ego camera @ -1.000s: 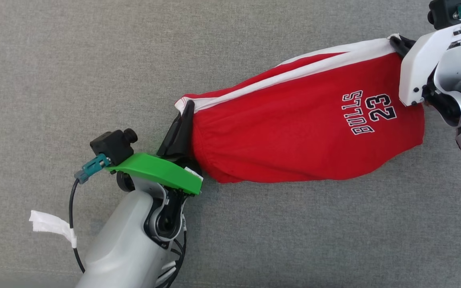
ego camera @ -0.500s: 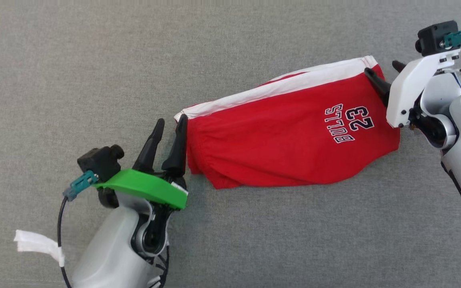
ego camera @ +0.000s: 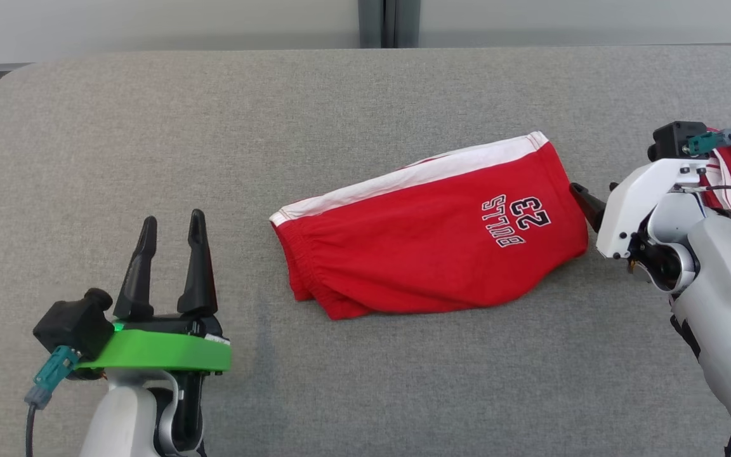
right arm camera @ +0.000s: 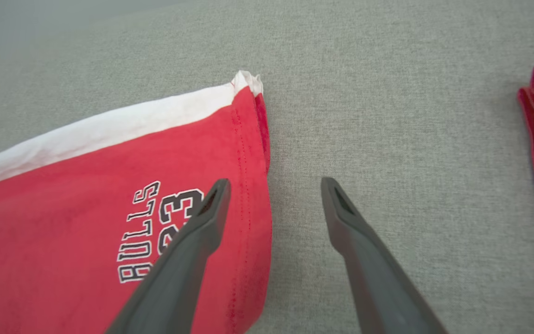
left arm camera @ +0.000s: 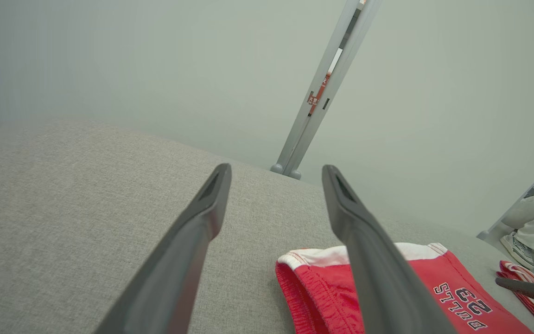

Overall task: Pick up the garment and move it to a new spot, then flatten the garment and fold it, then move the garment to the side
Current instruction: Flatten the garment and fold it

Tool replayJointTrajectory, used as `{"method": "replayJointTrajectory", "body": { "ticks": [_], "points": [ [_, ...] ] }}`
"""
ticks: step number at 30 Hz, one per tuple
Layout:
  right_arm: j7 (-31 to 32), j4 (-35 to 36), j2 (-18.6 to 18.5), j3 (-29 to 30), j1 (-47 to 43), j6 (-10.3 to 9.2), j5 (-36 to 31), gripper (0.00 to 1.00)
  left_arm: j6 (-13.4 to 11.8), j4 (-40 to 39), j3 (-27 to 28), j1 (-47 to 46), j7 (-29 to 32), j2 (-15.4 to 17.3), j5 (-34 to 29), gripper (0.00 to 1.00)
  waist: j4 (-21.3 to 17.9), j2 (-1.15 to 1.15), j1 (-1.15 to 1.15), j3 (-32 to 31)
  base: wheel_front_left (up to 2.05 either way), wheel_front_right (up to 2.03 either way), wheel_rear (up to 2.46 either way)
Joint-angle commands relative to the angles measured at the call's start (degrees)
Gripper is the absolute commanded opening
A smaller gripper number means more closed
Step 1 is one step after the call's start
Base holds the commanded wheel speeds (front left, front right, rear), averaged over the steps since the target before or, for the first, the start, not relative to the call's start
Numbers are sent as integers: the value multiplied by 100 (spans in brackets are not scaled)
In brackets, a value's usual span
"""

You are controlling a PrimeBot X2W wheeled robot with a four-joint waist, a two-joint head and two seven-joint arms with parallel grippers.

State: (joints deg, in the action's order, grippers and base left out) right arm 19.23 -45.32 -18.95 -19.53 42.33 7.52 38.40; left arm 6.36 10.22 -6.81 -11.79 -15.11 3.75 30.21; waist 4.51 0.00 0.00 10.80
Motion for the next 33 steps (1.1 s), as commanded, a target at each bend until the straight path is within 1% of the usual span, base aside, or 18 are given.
{"method": "replayJointTrajectory", "body": {
  "ticks": [1, 7, 11, 19, 23, 24, 25, 26, 27, 28, 33],
  "points": [
    [-85, -123, 43, 71, -41, -7, -117, 100, 20, -111, 105, 66, -1, -14, -270, 100, 75, 0, 0, 32, 0, 0, 0],
    [-347, -637, 215, 440, 203, -7, -459, 100, 59, -455, 454, 228, -1, -71, -1132, 100, 318, 0, 0, 192, 0, 0, 0],
    [-434, -901, 311, 628, 376, -7, -622, 100, 60, -526, 563, 348, -1, -81, -1471, 100, 468, 0, 0, 295, 0, 0, 0],
    [-399, -1556, 399, 959, 626, -7, -1004, 100, 84, -494, 540, 467, -1, -84, -1730, 100, 716, 0, 0, 499, 0, 0, 0],
    [-297, -1810, 583, 958, 590, -3, -1164, 99, 98, -499, 580, 522, -1, -83, -1770, 100, 766, 0, 0, 568, 0, 0, 0],
    [-254, -1847, 629, 932, 560, 2, -1197, 71, 100, -500, 587, 550, -1, -84, -1783, 100, 769, 0, 0, 575, 0, 0, 0],
    [-211, -1869, 651, 905, 550, 6, -1221, 46, 102, -497, 591, 566, -1, -84, -1788, 100, 768, 0, 0, 579, 0, 0, 0],
    [-212, -1876, 667, 879, 546, 6, -1253, 40, 105, -499, 601, 580, -1, -84, -1782, 100, 760, 0, 0, 580, 0, 0, 0],
    [-223, -1881, 677, 871, 543, 6, -1266, 10, 107, -500, 611, 589, -1, -84, -1771, 100, 749, 0, 0, 579, 0, 0, 0],
    [-210, -1889, 682, 861, 534, 5, -1287, 0, 109, -500, 619, 605, -1, -84, -1754, 100, 731, 0, 0, 574, 0, 0, 0],
    [-276, -1767, 604, 850, 479, -5, -1253, 0, 108, -481, 625, 690, -1, -83, -1723, 100, 628, 0, 0, 492, 0, 0, 0]
  ]
}}
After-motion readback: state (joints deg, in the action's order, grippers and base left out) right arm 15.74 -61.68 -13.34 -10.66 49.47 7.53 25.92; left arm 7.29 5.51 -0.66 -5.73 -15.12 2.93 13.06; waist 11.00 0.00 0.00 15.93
